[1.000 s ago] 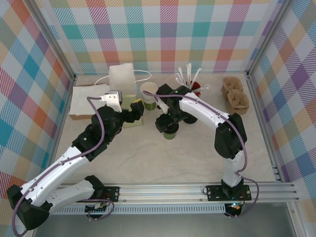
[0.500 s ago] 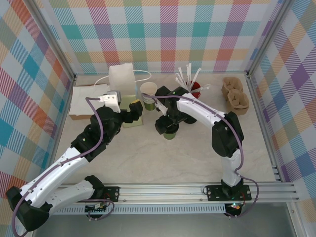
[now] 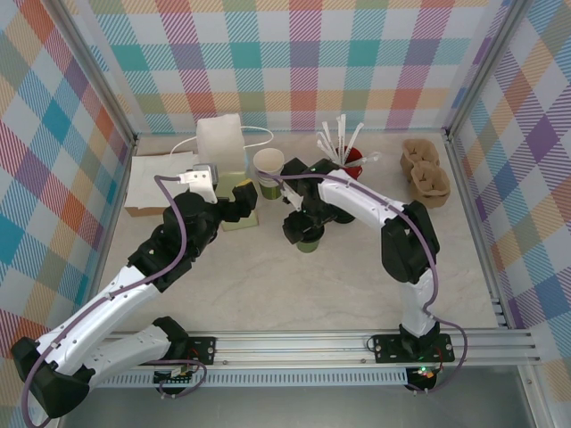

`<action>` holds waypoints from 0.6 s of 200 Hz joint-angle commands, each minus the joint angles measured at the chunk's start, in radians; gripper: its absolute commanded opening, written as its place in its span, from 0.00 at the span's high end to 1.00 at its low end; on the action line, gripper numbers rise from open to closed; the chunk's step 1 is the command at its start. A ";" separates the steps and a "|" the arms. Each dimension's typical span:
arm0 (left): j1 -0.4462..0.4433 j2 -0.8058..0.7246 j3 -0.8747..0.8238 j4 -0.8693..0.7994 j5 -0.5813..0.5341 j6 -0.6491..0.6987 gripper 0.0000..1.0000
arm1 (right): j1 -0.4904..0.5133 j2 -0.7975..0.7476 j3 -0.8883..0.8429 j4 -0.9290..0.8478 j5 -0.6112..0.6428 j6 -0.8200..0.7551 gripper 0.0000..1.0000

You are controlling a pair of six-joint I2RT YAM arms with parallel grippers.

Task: Pack the takeout coffee

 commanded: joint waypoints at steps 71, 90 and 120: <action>0.029 -0.014 0.054 -0.026 -0.048 0.072 0.06 | -0.350 -0.331 -0.253 -0.046 -0.014 0.059 0.17; 0.030 -0.014 0.056 -0.026 -0.047 0.073 0.05 | -0.439 -0.356 -0.274 -0.045 -0.004 0.049 0.17; 0.032 -0.013 0.053 -0.028 -0.046 0.070 0.06 | -0.535 -0.344 -0.294 -0.029 0.043 0.043 0.17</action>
